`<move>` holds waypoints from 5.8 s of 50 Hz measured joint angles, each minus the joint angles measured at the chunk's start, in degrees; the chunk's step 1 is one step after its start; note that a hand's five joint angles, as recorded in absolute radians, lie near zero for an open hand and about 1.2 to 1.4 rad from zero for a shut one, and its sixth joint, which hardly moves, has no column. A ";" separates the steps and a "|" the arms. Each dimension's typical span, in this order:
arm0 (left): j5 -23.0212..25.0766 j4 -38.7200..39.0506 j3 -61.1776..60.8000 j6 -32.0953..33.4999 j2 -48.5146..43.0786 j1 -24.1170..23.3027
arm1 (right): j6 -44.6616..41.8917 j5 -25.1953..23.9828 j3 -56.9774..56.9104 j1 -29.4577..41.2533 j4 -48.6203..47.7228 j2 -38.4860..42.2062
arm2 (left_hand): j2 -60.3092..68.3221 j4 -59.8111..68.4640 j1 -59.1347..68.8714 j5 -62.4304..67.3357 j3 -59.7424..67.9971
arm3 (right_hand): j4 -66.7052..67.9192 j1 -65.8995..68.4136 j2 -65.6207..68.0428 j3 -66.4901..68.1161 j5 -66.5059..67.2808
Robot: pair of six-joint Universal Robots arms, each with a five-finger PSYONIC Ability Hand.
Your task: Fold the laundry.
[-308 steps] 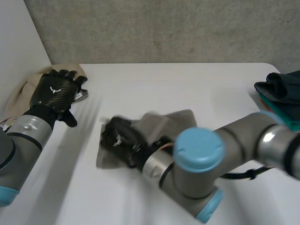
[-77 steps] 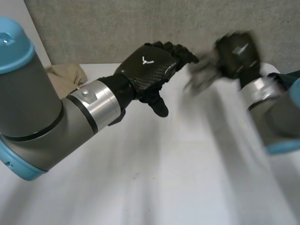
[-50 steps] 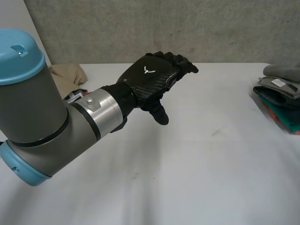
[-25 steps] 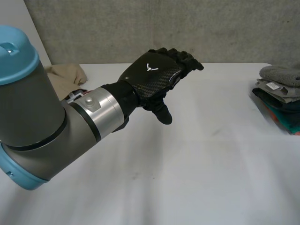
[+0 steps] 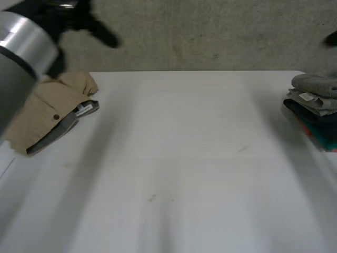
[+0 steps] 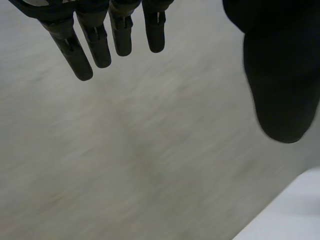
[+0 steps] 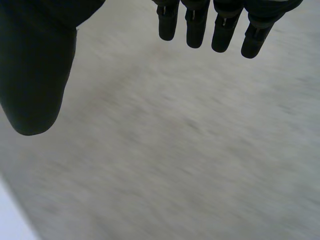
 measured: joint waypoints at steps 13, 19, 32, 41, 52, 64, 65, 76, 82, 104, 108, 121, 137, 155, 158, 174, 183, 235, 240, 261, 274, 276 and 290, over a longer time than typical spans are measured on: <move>-0.51 3.09 -0.12 23.50 -20.99 23.23 | -6.86 -1.67 16.74 14.63 6.62 5.33 | -0.02 0.00 0.00 -0.10 0.00 | 0.00 0.00 0.00 0.00 0.00; 6.19 10.53 6.93 26.08 -36.51 27.76 | -11.66 0.43 19.01 15.97 10.04 9.89 | -0.02 0.00 0.00 -0.10 0.00 | 0.00 0.00 0.00 0.00 0.00; 11.99 13.09 23.03 25.62 -55.96 30.39 | -13.30 1.36 21.79 14.96 8.70 12.94 | 32.45 31.40 33.81 30.09 30.61 | 0.00 0.00 0.00 0.00 0.00; 9.95 13.45 18.01 20.11 -45.93 25.78 | -13.17 1.50 21.72 14.97 7.88 12.95 | 54.92 55.25 51.27 52.10 54.14 | 0.00 0.00 0.00 0.00 0.00; 8.64 14.53 2.81 -9.65 -21.81 5.66 | -12.67 5.00 21.16 13.84 7.90 12.17 | 55.02 55.27 51.97 53.75 54.20 | 0.00 0.00 0.00 0.00 0.00; -4.28 13.36 10.75 -13.61 -34.28 -16.82 | -12.36 10.66 20.49 10.79 7.99 11.10 | 55.13 55.49 51.97 53.75 54.41 | 0.00 0.00 0.00 0.00 0.00; -4.60 13.23 11.24 -13.39 -34.79 -17.12 | -12.36 10.73 20.48 10.67 8.00 11.08 | 55.13 55.49 51.97 53.75 54.41 | 0.00 0.00 0.00 0.00 0.00; -6.23 7.99 8.37 7.84 -31.68 -8.77 | -12.38 10.19 20.48 10.23 8.02 11.15 | -1.73 -1.68 -2.51 -0.37 -1.83 | 0.00 0.00 0.00 0.00 0.00; -4.73 6.13 0.91 24.23 -26.97 4.40 | -12.27 8.53 20.83 10.53 7.82 11.35 | -1.73 -1.68 -2.51 -0.37 -1.83 | 0.00 0.00 0.00 0.00 0.00; 16.68 4.18 12.89 37.71 -45.56 25.34 | -12.23 6.22 21.18 10.40 7.17 11.69 | 34.60 34.82 34.38 34.14 33.86 | 0.00 0.00 0.00 0.00 0.00; 16.71 4.83 13.93 36.31 -46.49 24.73 | -12.21 6.22 21.17 10.32 7.03 11.85 | 53.91 54.34 47.37 50.92 52.57 | 0.00 0.00 0.00 0.00 0.00; 16.16 6.69 8.32 9.22 -29.01 13.41 | -12.20 7.07 21.03 10.15 6.69 11.44 | 54.62 55.27 47.37 50.96 54.16 | 0.00 0.00 0.00 0.00 0.00; 5.78 10.39 15.82 -8.58 -36.66 -12.85 | -12.17 12.25 20.20 8.74 6.86 9.38 | 52.31 53.43 46.89 49.63 51.75 | 0.00 0.00 0.00 0.00 0.00; 3.15 8.82 8.72 -7.35 -30.13 -16.72 | -9.01 18.73 17.17 6.38 10.21 3.10 | 0.62 0.58 -0.77 0.34 0.41 | 0.00 0.00 0.00 0.00 0.00; 2.26 8.30 1.73 -6.50 -21.85 -14.60 | -8.59 17.00 15.61 6.87 14.54 1.12 | 0.62 0.58 -0.76 0.34 0.41 | 0.00 0.00 0.00 0.00 0.00; 0.50 2.47 -33.00 22.49 -4.86 4.38 | -1.98 8.00 9.04 18.35 44.08 4.82 | 4.46 4.85 4.36 5.18 3.97 | 0.00 0.00 0.00 0.00 0.00; 12.90 5.32 -35.06 31.27 -15.45 11.36 | -1.89 19.09 16.22 30.73 25.66 15.49 | 4.86 5.22 4.39 5.46 4.19 | 1.66 0.26 1.73 1.66 1.59; 7.51 -4.39 12.33 11.68 -24.41 5.59 | -18.07 23.48 -36.00 25.64 45.28 28.77 | 55.15 55.49 51.10 53.99 54.08 | 56.37 49.48 55.37 55.79 55.26; 6.07 5.72 24.09 15.32 -30.44 4.17 | -17.58 27.62 -39.89 26.46 25.04 33.28 | 55.15 55.50 51.10 53.99 54.08 | 56.38 49.48 55.37 55.80 55.27; 1.09 32.04 9.58 7.65 -23.76 3.64 | -15.52 28.12 -33.72 28.37 -3.61 33.87 | 55.26 55.51 51.10 54.25 54.21 | 56.45 49.48 55.37 55.81 55.36; 4.82 29.43 -16.67 9.43 -28.46 2.85 | -22.51 26.68 -20.40 29.03 3.90 44.00 | 55.38 55.51 51.10 54.25 54.42 | 56.52 49.48 55.37 55.94 55.36; 4.71 27.25 -20.00 10.92 -27.28 2.81 | -24.35 26.78 -18.55 29.10 6.31 43.60 | 55.38 55.51 51.10 54.25 54.41 | 56.52 49.48 55.37 55.94 55.36; 4.27 -8.46 -36.77 27.47 1.08 2.64 | -37.05 26.87 -0.81 28.85 40.76 19.00 | 55.38 55.51 51.10 54.25 54.42 | 56.52 49.48 55.37 55.95 55.36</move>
